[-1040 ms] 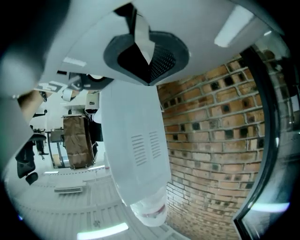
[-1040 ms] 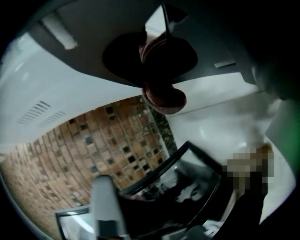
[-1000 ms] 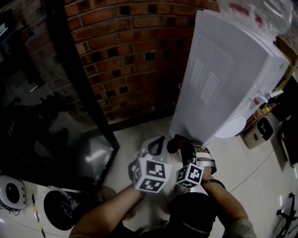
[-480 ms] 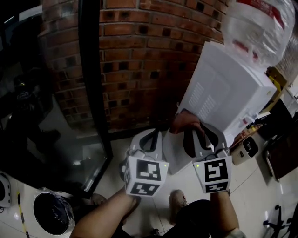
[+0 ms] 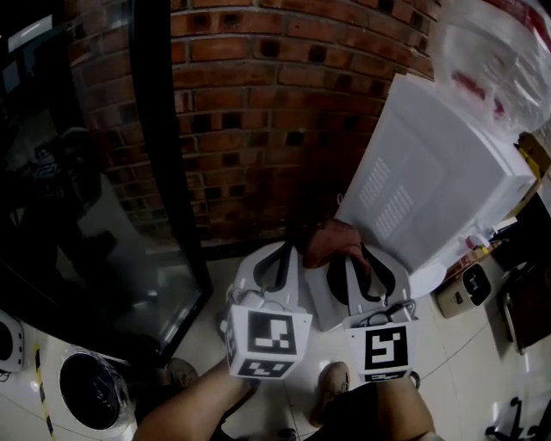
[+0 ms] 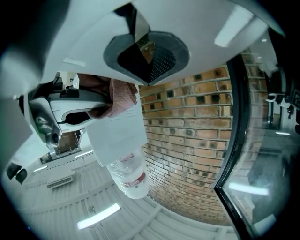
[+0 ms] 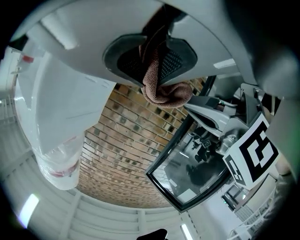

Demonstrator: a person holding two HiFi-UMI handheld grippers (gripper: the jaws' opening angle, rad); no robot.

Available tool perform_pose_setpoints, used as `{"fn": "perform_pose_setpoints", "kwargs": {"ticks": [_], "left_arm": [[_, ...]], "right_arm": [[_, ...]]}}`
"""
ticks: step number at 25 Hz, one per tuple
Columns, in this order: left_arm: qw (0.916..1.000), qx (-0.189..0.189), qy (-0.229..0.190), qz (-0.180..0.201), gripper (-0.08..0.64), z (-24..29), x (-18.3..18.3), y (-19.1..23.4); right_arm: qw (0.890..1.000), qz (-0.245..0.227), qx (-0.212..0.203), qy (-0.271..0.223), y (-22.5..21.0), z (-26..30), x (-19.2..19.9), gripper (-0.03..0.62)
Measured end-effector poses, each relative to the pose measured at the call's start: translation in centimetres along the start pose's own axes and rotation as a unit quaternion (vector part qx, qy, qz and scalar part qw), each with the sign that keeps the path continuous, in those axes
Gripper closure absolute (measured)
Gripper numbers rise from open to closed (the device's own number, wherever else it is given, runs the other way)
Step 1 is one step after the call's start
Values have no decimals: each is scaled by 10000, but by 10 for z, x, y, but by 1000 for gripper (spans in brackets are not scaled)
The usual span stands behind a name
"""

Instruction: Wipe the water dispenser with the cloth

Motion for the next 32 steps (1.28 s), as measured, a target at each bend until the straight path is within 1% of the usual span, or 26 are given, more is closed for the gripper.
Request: {"fn": "perform_pose_setpoints", "kwargs": {"ticks": [4,7,10,13,18,20,25,28,30,32], "left_arm": [[9998,-157,104,19,560,5,7,-7],[9993,-364,113,26,560,4,7,-9],[9979,-640,61,-28,560,-1,3,-12],[9953,-961,-5,-107,560,-11,2,-18],[9870,-1557,-132,-367,560,-32,9,-34],[9843,-1701,-184,-427,560,-36,14,-46],[9822,-1782,-245,-548,560,-40,20,-89],[9812,-1800,-294,-630,560,-41,11,-116],[9820,-1777,-319,-560,560,-42,-4,-132],[9829,-1782,-327,-329,560,-45,-25,-147]], "right_arm": [[9997,177,113,-114,-14,-2,12,518],[9992,239,136,-306,-23,2,14,518],[9984,264,-71,-495,-27,8,12,518],[9968,177,-342,-695,-28,12,9,518],[9910,58,-790,-1075,-27,4,6,518],[9885,33,-884,-1226,-29,-5,6,518],[9838,-136,-882,-1556,-52,-37,9,518],[9821,-328,-799,-1675,-73,-54,12,518],[9809,-352,-723,-1773,-89,-62,12,518],[9797,-283,-682,-1863,-106,-70,9,518]]}}
Point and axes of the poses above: the fingertips, and each gripper's own axes: z forward along the fingers, y to its left, x out of its underside, the point moved 8 cm from there along -z, backward along the fingers, and after that the axes turned 9 degrees about -z, right-handed, at the moved point
